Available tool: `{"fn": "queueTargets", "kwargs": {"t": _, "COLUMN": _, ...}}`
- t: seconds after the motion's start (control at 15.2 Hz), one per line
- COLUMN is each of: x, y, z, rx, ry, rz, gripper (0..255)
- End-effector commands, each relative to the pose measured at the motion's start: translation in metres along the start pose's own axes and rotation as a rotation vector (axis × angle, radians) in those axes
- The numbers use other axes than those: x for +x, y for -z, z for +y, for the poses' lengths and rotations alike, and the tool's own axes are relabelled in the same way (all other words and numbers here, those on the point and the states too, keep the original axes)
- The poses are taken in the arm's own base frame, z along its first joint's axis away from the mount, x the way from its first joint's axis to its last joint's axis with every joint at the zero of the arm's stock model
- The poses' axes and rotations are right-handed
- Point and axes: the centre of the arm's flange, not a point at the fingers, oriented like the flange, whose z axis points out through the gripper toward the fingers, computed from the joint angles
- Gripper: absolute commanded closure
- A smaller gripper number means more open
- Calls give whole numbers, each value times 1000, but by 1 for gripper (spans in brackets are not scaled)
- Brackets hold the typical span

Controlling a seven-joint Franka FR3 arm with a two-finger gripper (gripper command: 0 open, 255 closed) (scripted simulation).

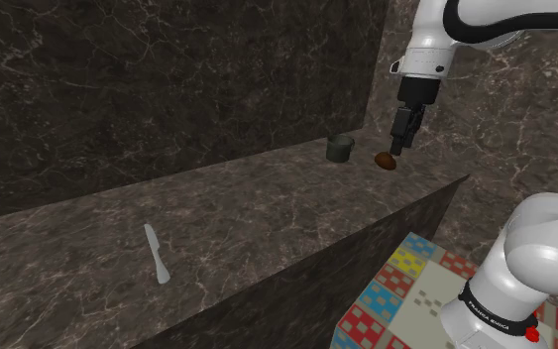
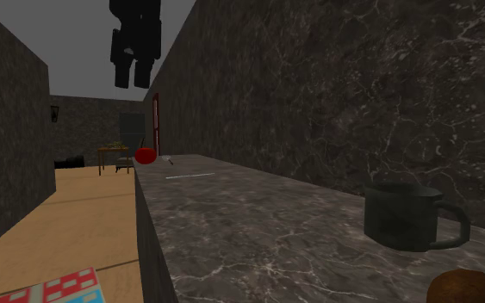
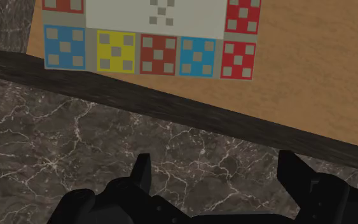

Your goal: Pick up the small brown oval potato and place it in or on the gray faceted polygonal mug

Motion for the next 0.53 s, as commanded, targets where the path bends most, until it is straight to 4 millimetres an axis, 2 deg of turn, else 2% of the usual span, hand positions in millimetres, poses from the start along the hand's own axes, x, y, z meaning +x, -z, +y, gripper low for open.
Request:
{"fn": "queueTargets", "kwargs": {"t": 0.0, "x": 0, "y": 0, "z": 0, "rx": 0, "ry": 0, "rz": 0, "gripper": 0}}
{"fn": "queueTargets", "kwargs": {"t": 0.46, "x": 17, "y": -23, "z": 90, "rx": 28, "ry": -43, "rz": 56, "gripper": 0}}
